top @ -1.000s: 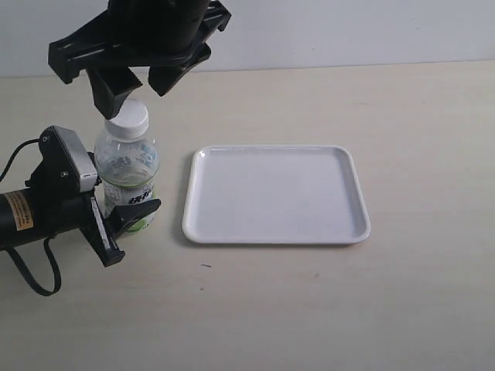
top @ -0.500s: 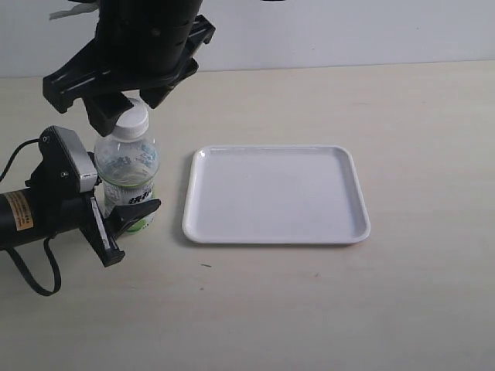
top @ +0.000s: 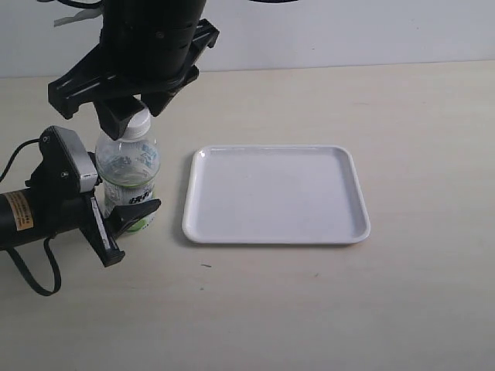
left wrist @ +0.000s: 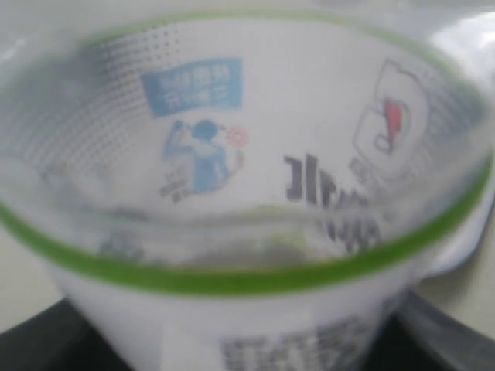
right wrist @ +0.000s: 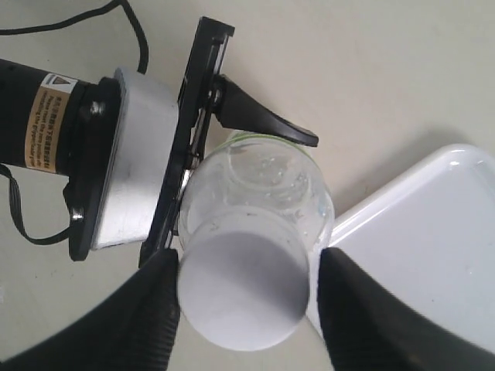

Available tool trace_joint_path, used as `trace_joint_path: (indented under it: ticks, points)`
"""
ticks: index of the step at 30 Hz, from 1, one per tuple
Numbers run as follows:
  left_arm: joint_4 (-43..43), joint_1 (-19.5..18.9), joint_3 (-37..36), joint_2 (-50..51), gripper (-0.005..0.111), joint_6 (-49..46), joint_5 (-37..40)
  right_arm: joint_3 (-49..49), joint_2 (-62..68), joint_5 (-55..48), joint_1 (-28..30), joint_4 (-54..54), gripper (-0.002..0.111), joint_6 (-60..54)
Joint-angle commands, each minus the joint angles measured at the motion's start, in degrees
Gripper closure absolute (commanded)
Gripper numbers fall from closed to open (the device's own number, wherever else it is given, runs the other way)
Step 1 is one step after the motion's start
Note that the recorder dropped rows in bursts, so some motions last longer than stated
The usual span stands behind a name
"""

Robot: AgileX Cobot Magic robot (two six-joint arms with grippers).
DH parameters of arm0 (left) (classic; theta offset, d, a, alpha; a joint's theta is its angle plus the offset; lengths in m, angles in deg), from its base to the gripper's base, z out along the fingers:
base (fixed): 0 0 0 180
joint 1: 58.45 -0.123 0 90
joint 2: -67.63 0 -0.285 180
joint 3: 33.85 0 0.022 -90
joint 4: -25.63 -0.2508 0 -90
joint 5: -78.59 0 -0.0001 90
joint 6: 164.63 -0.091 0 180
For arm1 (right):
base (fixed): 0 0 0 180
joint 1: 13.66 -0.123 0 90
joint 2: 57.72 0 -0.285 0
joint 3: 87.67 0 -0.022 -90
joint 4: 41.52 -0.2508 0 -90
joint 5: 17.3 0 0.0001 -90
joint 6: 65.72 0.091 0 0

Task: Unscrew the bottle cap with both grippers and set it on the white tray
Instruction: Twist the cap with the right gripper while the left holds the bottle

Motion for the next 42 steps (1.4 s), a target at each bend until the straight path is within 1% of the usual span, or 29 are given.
trace_joint_path:
  ticks: [1, 9, 11, 12, 15, 19, 20, 28, 37, 42]
  points:
    - [0.13, -0.07, 0.09, -0.76, 0.107, -0.07, -0.64, -0.61, -0.42, -0.19, -0.09, 0.8, 0.057, -0.1]
    - [0.02, -0.07, 0.09, -0.76, 0.107, -0.06, -0.64, -1.38, -0.31, -0.88, -0.09, 0.58, 0.057, 1.06]
    - [0.02, -0.07, 0.09, -0.76, 0.107, -0.06, -0.64, -1.38, -0.31, -0.9, -0.09, 0.58, 0.061, 1.2]
    - [0.02, -0.07, 0.09, -0.76, 0.107, -0.06, -0.64, -1.38, -0.31, -0.9, -0.09, 0.58, 0.064, 1.33]
    - [0.02, -0.07, 0.09, -0.76, 0.107, -0.06, -0.64, -1.38, -0.31, -0.9, -0.09, 0.58, 0.08, 1.47]
    - [0.02, -0.07, 0.09, -0.76, 0.107, -0.06, -0.64, -1.38, -0.31, -0.9, -0.09, 0.58, 0.106, 1.36]
    - [0.02, -0.07, 0.09, -0.76, 0.107, -0.06, -0.64, -1.38, -0.31, -0.9, -0.09, 0.58, 0.108, 1.24]
    - [0.03, -0.07, 0.09, -0.76, 0.107, 0.16, -0.64, -1.38, -0.31, -0.79, -0.09, 0.58, 0.108, -2.34]
    - [0.42, -0.07, 0.09, -0.76, 0.107, 1.66, -0.75, -1.38, -0.31, -1.84, -0.09, 0.36, 0.108, -12.97]
    - [0.42, -0.07, 0.09, -0.76, 0.107, 1.77, -0.87, -1.38, -0.31, -1.95, -0.09, 0.22, 0.108, -21.39]
